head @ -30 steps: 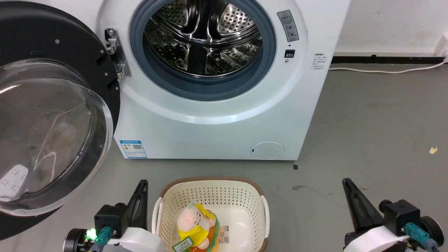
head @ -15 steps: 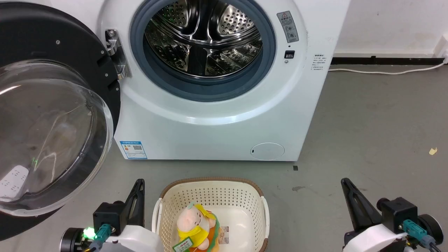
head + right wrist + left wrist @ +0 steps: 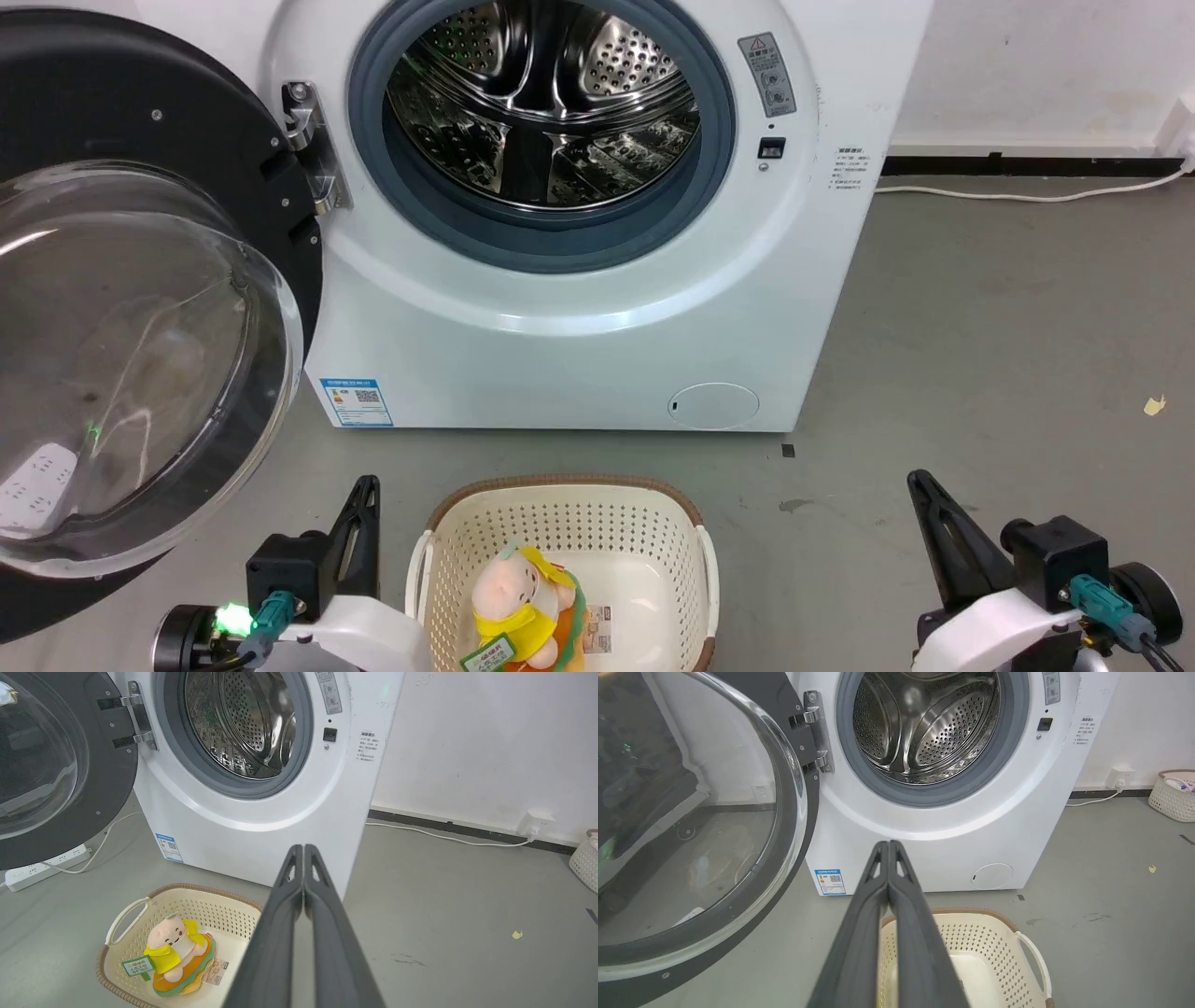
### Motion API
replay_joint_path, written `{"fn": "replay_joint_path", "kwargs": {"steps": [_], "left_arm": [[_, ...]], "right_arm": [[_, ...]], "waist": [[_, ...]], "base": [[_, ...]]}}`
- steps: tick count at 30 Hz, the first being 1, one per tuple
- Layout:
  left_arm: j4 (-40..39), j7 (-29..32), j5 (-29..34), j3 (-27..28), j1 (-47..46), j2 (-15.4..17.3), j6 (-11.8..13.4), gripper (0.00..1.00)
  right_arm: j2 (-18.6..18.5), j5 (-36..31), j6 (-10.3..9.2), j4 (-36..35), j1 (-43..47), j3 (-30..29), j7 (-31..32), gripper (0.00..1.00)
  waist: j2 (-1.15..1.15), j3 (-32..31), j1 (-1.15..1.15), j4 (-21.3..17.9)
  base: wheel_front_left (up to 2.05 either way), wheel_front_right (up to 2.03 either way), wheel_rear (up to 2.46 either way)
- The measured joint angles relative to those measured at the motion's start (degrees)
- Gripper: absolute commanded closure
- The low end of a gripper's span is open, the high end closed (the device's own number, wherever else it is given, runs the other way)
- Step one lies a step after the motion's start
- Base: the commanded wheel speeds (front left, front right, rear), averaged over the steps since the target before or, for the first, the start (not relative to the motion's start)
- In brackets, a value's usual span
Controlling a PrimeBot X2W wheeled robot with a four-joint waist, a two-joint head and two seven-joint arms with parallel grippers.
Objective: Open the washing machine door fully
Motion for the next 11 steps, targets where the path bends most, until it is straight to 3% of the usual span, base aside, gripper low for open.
{"fn": "replay_joint_path", "kwargs": {"steps": [11], "left_arm": [[-0.5,1.0,0.9,0.5,0.0,0.0,0.3,1.0]], "right_arm": [[0.0,-0.4,0.0,-0.3,0.0,0.0,1.1,1.0]], "waist": [[0.0,-0.1,0.0,0.0]], "base": [[0.0,0.0,0.0]]}}
